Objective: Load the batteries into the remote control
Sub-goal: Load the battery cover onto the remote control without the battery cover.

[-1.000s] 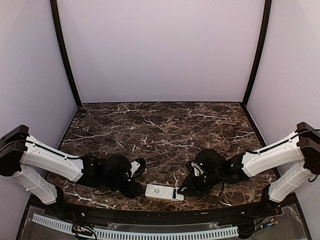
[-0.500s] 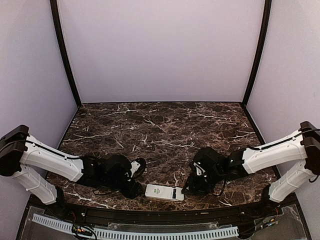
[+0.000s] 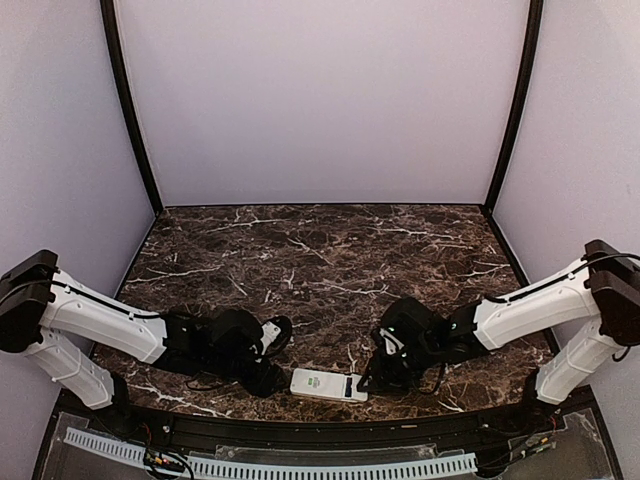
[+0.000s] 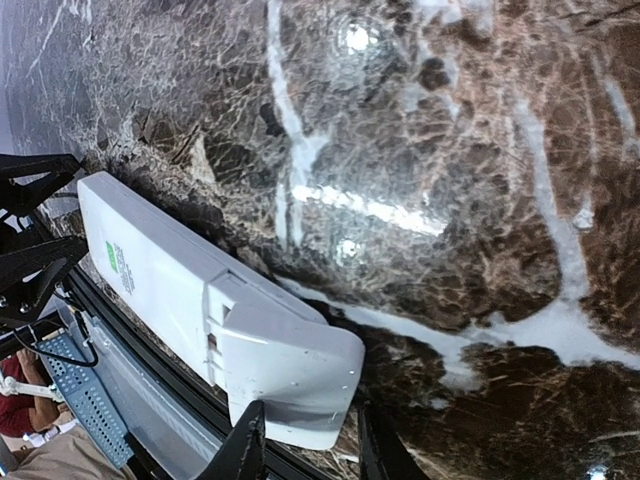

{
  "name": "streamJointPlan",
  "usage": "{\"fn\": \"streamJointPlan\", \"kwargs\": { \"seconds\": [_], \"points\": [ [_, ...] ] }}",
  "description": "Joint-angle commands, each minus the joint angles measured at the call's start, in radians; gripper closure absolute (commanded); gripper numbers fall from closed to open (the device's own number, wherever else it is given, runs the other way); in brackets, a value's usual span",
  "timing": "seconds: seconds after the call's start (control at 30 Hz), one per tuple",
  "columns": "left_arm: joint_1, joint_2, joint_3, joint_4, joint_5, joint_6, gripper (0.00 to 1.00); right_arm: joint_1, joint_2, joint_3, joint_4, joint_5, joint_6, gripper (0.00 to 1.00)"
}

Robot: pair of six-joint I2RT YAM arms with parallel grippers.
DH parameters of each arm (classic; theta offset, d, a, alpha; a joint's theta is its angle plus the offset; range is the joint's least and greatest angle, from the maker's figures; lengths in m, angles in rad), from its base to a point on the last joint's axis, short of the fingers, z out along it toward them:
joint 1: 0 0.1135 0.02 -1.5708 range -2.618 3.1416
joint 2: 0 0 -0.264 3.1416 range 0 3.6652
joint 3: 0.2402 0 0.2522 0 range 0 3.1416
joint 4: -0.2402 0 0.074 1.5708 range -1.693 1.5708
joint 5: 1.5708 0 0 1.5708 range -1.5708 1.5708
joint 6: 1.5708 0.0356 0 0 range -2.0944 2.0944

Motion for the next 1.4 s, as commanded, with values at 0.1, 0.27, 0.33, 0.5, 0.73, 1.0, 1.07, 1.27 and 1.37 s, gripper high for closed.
{"fn": "streamJointPlan", "kwargs": {
  "seconds": [0.1, 0.27, 0.33, 0.5, 0.73, 1.0, 1.07, 1.27, 1.37],
  "points": [
    [-0.001, -0.001, -0.023, -0.022, 0.024, 0.013, 0.44, 0.011, 0.049, 0.008, 0.059, -0.035, -0.018, 0.73],
    [-0.002, 0.001, -0.022, -0.019, 0.03, 0.016, 0.44, 0.013, 0.041, 0.016, 0.064, -0.037, -0.013, 0.75],
    [-0.002, 0.002, -0.023, -0.015, 0.034, 0.018, 0.45, 0.012, 0.038, 0.019, 0.063, -0.034, -0.01, 0.75],
    [-0.002, 0.01, -0.02, -0.012, 0.043, 0.023, 0.45, 0.012, 0.043, 0.026, 0.054, -0.028, -0.009, 0.76],
    [-0.002, 0.008, -0.024, -0.005, 0.049, 0.026, 0.45, 0.013, 0.058, 0.05, 0.034, -0.025, -0.011, 0.76],
    [-0.002, 0.008, -0.028, 0.002, 0.055, 0.028, 0.45, 0.012, 0.062, 0.072, -0.004, -0.002, -0.007, 0.74],
    [-0.003, 0.007, -0.029, 0.003, 0.056, 0.029, 0.45, 0.013, 0.064, 0.076, -0.01, 0.006, -0.006, 0.73],
    [-0.002, 0.004, -0.032, 0.008, 0.057, 0.029, 0.44, 0.013, 0.065, 0.096, -0.066, 0.043, -0.015, 0.72],
    [-0.002, -0.004, -0.038, 0.011, 0.056, 0.029, 0.44, 0.012, 0.066, 0.106, -0.078, 0.051, -0.027, 0.7]
  ]
}}
